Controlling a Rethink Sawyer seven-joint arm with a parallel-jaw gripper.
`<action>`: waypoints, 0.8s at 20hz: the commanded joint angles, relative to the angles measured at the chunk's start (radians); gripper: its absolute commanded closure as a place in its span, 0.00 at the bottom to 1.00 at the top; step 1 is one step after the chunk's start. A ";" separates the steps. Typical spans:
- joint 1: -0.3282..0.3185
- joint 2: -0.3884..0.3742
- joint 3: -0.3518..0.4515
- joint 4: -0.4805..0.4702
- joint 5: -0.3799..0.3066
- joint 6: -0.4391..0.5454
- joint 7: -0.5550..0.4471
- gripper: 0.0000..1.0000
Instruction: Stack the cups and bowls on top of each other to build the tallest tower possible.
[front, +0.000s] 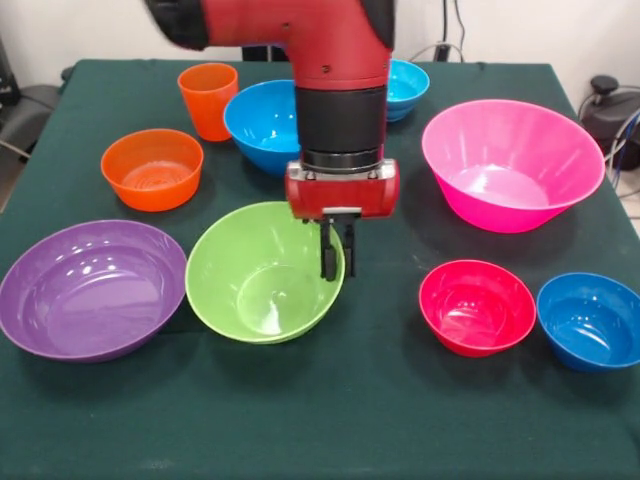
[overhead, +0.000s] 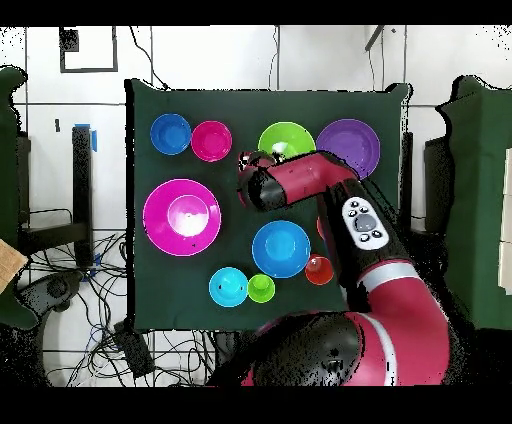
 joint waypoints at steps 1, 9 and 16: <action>-0.095 0.160 0.247 -0.113 0.199 0.391 -0.369 1.00; -0.092 0.315 0.254 -0.276 0.231 0.420 -0.441 1.00; -0.100 0.309 0.243 -0.263 0.247 0.427 -0.448 1.00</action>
